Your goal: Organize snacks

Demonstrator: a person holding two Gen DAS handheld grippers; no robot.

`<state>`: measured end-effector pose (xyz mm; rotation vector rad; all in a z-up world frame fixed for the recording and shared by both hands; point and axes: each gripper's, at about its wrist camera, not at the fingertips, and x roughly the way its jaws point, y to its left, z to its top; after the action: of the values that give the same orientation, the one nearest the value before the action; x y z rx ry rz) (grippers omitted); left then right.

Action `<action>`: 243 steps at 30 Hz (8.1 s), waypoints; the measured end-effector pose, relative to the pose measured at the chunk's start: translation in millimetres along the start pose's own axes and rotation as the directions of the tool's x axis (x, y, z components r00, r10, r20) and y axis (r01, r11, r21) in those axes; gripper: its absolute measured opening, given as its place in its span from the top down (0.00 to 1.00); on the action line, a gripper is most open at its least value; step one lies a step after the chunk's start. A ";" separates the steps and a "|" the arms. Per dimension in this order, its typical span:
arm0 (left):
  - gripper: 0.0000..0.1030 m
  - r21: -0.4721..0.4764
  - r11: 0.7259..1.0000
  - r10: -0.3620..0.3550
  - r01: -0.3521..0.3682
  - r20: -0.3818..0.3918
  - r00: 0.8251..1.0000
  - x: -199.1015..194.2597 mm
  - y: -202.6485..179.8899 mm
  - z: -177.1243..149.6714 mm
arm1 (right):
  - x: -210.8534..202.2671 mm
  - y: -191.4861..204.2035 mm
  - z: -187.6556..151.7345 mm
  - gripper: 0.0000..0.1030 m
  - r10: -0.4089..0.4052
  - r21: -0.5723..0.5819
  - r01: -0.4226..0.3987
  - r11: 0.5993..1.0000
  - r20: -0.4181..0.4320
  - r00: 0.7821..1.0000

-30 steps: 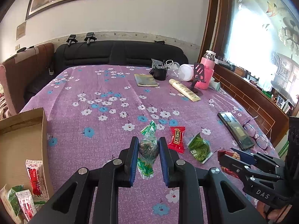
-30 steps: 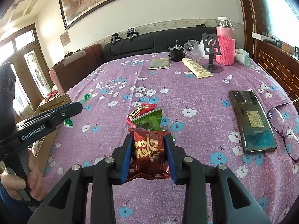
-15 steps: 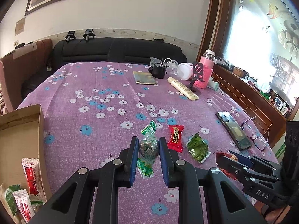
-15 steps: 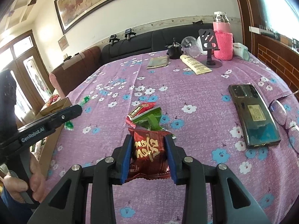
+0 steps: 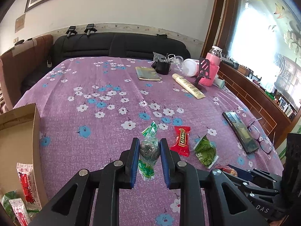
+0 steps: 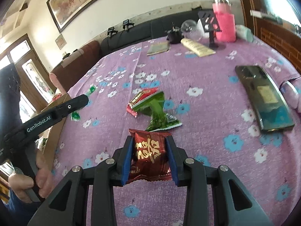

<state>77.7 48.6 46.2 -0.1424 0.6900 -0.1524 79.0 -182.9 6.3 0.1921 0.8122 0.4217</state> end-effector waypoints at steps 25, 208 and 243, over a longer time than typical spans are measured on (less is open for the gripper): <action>0.79 -0.067 0.997 -0.027 0.034 0.115 0.993 -98.5 23.4 -27.2 | -41.6 30.8 4.7 0.68 -0.025 -0.066 0.035 0.997 0.149 0.989; 0.01 -0.307 0.698 0.703 -0.647 0.123 0.700 -201.2 94.9 -111.2 | -65.8 193.0 -71.8 0.00 0.352 -0.506 -0.212 0.836 0.198 0.915; 0.01 -0.254 0.674 0.722 -0.694 0.030 0.691 -177.0 99.7 -118.2 | -61.5 192.9 -72.5 0.00 0.353 -0.496 -0.224 0.839 0.183 0.918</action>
<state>-123.7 169.8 48.0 -0.0870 0.5874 0.6983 -68.0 -35.7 60.5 -0.0817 0.3916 0.8506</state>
